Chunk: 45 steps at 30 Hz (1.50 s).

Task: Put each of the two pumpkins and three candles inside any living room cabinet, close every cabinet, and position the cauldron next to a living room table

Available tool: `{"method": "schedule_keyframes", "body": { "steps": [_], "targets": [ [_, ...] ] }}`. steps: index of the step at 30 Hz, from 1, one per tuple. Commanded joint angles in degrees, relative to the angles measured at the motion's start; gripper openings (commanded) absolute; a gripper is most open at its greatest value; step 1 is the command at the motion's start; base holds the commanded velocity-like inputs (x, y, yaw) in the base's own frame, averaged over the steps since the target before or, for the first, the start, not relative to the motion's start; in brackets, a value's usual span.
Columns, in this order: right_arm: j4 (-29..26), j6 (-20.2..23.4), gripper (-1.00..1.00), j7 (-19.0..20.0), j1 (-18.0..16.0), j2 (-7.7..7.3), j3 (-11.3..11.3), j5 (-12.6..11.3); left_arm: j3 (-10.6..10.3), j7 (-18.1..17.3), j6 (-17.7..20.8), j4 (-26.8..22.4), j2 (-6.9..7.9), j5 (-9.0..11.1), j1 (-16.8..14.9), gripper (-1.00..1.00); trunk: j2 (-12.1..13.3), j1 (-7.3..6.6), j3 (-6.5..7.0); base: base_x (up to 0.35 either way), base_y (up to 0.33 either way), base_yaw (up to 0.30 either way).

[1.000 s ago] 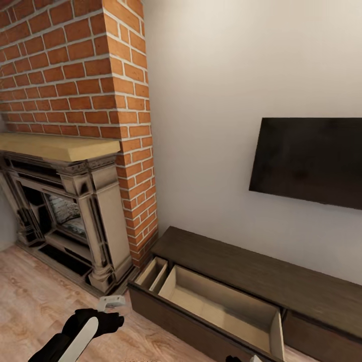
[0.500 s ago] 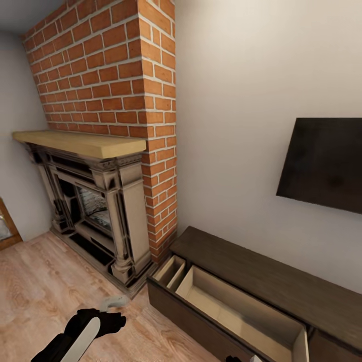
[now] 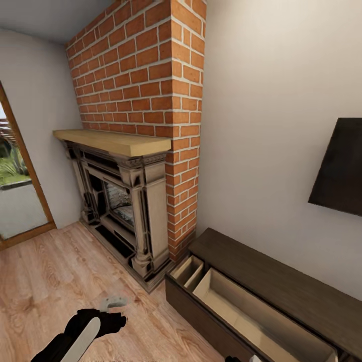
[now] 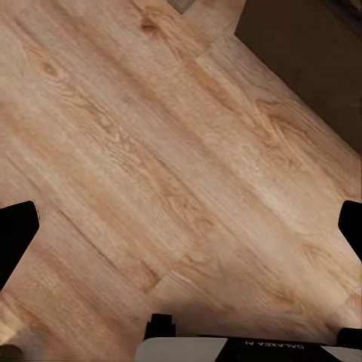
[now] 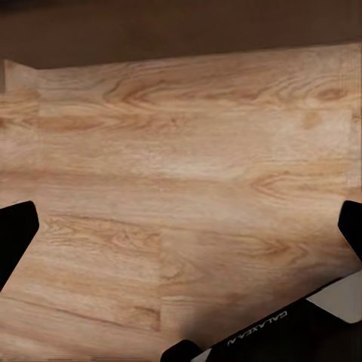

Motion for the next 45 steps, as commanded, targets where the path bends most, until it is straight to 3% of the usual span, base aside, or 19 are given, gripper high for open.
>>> {"method": "schedule_keyframes", "body": {
  "steps": [1,24,37,45],
  "targets": [
    [-0.2,0.2,1.0,-0.5,0.0,-0.03,0.8,-0.3,-0.2,0.6,0.0,0.0,0.05,0.6,-0.1,1.0,-0.1,0.02,-0.1,0.0,0.0,0.292],
    [-0.1,0.2,1.0,-0.6,0.0,-0.03,1.4,-0.4,-0.2,0.4,0.0,0.0,-0.01,0.6,-0.1,1.0,-0.1,0.02,-0.1,-0.034,0.0,0.291],
    [-0.2,0.2,1.0,-0.5,0.0,-0.03,1.4,-0.4,-1.4,0.5,0.1,0.0,-0.03,0.6,-0.1,1.0,-0.1,0.02,-0.1,-0.007,0.003,0.291],
    [-0.2,0.2,1.0,-0.5,0.0,-0.03,1.4,-0.4,-1.4,0.5,0.1,0.0,-0.03,0.7,-0.1,1.0,-0.1,0.02,-0.1,0.0,0.211,0.291]
  ]
}}
